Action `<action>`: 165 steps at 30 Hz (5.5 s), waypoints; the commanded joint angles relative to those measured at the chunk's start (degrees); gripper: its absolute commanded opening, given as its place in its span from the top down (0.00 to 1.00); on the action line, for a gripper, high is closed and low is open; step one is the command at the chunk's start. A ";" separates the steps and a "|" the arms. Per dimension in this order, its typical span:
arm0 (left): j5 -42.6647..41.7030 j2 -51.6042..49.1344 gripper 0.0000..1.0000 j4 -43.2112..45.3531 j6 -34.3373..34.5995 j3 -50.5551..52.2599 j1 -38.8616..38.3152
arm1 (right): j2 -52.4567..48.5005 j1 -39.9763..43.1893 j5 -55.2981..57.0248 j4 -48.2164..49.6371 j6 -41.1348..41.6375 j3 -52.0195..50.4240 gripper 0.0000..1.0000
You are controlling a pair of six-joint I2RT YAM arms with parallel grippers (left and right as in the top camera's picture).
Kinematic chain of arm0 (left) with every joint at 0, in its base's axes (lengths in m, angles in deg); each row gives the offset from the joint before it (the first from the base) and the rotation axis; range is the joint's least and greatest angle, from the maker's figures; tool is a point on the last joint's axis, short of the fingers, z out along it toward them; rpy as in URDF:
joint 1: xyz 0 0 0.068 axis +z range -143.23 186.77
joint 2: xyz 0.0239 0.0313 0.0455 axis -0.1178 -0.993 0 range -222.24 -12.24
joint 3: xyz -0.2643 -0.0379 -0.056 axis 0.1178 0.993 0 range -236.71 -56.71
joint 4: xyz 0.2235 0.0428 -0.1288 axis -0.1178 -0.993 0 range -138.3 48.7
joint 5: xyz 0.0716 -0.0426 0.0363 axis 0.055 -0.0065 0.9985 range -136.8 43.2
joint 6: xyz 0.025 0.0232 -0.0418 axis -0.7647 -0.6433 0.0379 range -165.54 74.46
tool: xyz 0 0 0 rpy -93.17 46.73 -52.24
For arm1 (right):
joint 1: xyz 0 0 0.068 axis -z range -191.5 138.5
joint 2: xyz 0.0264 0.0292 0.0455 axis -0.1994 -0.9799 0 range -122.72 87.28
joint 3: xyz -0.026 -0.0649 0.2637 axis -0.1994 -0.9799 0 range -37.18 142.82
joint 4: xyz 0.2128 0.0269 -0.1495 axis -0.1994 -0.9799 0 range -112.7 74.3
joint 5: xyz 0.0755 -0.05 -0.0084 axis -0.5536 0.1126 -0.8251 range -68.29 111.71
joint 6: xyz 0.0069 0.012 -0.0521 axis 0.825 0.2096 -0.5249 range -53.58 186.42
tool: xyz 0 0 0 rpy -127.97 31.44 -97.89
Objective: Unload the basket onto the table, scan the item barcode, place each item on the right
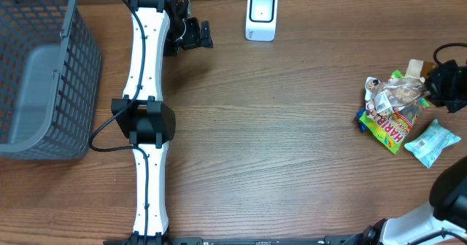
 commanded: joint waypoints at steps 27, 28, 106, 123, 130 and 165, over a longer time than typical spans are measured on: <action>0.15 2.21 0.00 0.02 0.35 -1.11 -0.09 | 49.57 -18.16 -12.17 -10.38 -24.09 3.15 0.00; 0.15 2.21 0.00 0.04 0.35 -1.11 -0.09 | 50.75 -18.16 -12.17 -10.40 -24.09 3.15 0.00; 0.15 2.21 0.00 0.02 0.35 -1.11 -0.09 | 103.08 -29.94 -1.84 64.78 -35.67 -90.29 0.00; 0.37 2.60 0.00 0.02 0.31 -1.09 -0.46 | 103.08 -29.94 -1.84 64.76 -35.67 -90.29 0.00; 7.41 10.75 0.00 0.83 -0.33 -0.35 -4.28 | 103.08 -29.94 -1.84 64.78 -35.67 -90.29 0.00; 3.30 109.22 0.00 90.16 -27.58 125.81 3.82 | 103.08 -29.94 -1.84 64.78 -35.67 -90.29 0.00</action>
